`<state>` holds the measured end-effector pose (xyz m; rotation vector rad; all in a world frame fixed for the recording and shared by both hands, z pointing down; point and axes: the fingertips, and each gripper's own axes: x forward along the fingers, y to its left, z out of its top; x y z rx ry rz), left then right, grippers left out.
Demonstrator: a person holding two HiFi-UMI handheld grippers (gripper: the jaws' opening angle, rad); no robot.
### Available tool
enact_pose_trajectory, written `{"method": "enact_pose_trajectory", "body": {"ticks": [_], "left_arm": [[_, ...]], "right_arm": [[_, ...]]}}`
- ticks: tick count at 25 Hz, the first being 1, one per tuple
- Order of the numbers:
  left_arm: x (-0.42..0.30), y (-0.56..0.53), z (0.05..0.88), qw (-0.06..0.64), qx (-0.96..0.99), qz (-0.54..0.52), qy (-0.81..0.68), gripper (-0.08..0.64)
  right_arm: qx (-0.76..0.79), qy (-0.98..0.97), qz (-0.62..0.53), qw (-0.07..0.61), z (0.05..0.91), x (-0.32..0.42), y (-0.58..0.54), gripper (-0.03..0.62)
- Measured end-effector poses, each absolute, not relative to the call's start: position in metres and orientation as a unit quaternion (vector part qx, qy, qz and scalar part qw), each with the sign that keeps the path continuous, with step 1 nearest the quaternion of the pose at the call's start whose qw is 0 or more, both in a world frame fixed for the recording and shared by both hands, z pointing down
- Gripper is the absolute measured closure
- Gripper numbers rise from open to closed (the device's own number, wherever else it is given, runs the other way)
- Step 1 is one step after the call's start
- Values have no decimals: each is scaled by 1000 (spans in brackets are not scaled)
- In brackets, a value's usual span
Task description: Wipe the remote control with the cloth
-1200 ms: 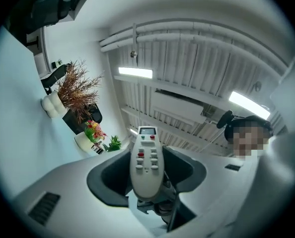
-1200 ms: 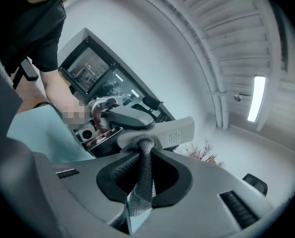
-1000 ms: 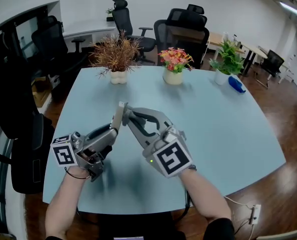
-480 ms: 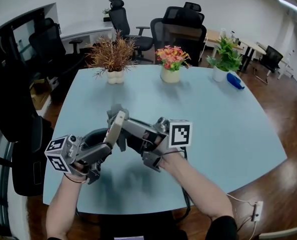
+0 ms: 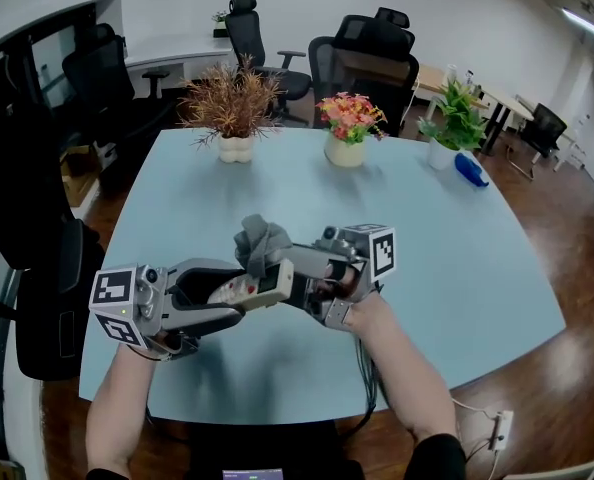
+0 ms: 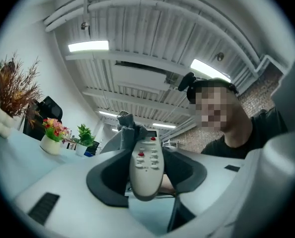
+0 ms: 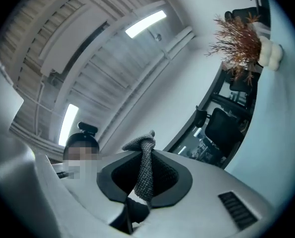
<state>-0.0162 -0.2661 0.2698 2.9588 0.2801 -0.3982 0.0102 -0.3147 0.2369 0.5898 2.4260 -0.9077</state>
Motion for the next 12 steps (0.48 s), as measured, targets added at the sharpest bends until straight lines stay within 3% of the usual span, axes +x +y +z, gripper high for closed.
{"method": "enact_pose_trajectory", "body": {"ticks": [6,12], "left_arm": [[-22,-277,272,44,991,-113,50,360],[-36,-293,272,66,989,-134,12,360]], "right_arm": [[224,908,-230,270,200,58,-301,563],[110,965,-106,214,207,27,-297,563]]}}
